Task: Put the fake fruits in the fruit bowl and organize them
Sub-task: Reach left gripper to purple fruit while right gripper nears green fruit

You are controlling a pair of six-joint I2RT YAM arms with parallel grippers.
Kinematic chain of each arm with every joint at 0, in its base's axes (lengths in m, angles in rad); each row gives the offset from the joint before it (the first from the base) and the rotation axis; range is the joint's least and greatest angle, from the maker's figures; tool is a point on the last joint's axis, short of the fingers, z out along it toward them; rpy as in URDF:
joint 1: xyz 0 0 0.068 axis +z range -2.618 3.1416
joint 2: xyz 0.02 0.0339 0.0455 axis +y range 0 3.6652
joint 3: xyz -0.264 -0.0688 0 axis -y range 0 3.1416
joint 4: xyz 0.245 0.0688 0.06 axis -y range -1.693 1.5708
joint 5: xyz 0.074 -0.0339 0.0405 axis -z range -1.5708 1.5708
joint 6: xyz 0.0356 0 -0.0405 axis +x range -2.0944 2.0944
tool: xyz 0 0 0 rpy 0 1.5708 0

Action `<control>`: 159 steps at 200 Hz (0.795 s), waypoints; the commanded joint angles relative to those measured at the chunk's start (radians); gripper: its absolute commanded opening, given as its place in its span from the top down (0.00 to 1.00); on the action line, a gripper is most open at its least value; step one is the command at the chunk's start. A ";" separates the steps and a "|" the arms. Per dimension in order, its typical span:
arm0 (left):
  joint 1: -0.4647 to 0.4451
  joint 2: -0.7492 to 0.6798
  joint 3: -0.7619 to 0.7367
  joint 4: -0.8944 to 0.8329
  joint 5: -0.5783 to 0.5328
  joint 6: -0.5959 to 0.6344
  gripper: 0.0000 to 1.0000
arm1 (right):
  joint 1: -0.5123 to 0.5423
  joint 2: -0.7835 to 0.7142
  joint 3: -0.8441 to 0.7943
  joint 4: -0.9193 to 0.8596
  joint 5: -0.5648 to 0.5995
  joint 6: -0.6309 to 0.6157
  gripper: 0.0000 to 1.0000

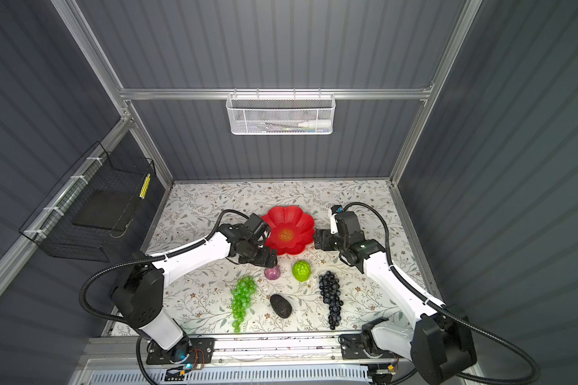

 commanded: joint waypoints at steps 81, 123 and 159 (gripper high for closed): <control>-0.037 0.163 0.055 -0.044 0.052 -0.035 0.20 | 0.008 0.047 -0.022 0.121 -0.066 0.033 0.15; -0.037 0.183 0.059 -0.051 0.057 -0.037 0.36 | 0.007 0.069 -0.024 0.134 -0.081 0.036 0.15; -0.037 0.161 0.047 -0.078 0.072 -0.036 0.40 | 0.008 0.062 -0.027 0.141 -0.076 0.034 0.15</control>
